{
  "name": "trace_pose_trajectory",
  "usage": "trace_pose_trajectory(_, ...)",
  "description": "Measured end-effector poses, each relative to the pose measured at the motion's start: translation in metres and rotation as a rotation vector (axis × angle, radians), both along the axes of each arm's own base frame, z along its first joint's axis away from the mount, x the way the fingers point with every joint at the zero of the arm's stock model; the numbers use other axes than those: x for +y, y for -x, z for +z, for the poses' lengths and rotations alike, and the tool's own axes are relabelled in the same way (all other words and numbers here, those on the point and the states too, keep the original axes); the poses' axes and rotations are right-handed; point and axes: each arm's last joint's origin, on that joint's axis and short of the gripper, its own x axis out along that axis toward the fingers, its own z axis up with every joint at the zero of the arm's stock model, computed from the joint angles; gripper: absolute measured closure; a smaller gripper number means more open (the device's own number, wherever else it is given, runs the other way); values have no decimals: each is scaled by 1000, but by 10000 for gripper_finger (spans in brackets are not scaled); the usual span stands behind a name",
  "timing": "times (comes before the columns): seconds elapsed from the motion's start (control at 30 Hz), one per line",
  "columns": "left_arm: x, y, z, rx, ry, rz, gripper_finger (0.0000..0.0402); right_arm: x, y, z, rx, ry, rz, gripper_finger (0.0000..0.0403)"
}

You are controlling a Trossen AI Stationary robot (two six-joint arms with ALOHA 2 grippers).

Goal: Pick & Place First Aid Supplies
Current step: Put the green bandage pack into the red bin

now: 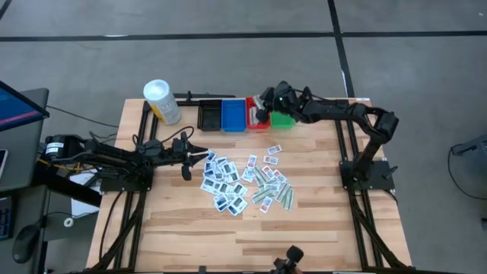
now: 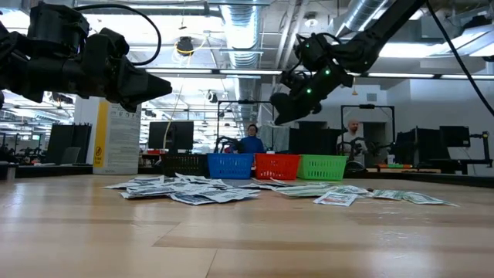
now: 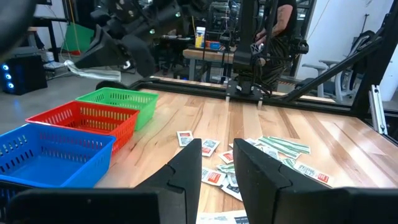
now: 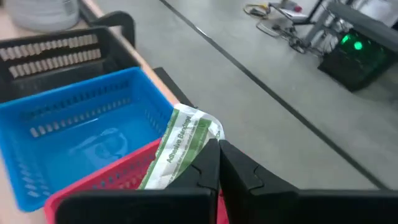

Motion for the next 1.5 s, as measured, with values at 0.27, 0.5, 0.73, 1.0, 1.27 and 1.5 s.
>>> trace_pose_trajectory(0.27, 0, 0, 0, 0, 0, 0, 309, -3, 3, -1, -33, -21, -28, 402)
trace_pose_trajectory(0.5, 0, 0, 0, 0, 0, 0, 309, -3, 3, -1, -85, -70, -64, 402)
trace_pose_trajectory(0.73, -3, 0, 0, 1, 0, -17, 309, -3, 2, 0, -168, -139, -116, 402)
trace_pose_trajectory(1.0, -7, -1, 0, 2, 0, -42, 309, 0, -2, 4, -262, -154, -186, 394)
trace_pose_trajectory(1.27, -7, -1, 0, 3, 0, -42, 309, 1, -2, 4, -260, -153, -185, 377)
trace_pose_trajectory(1.5, -7, -1, 0, 5, 1, -43, 309, 1, -2, 3, -247, -149, -181, 364)
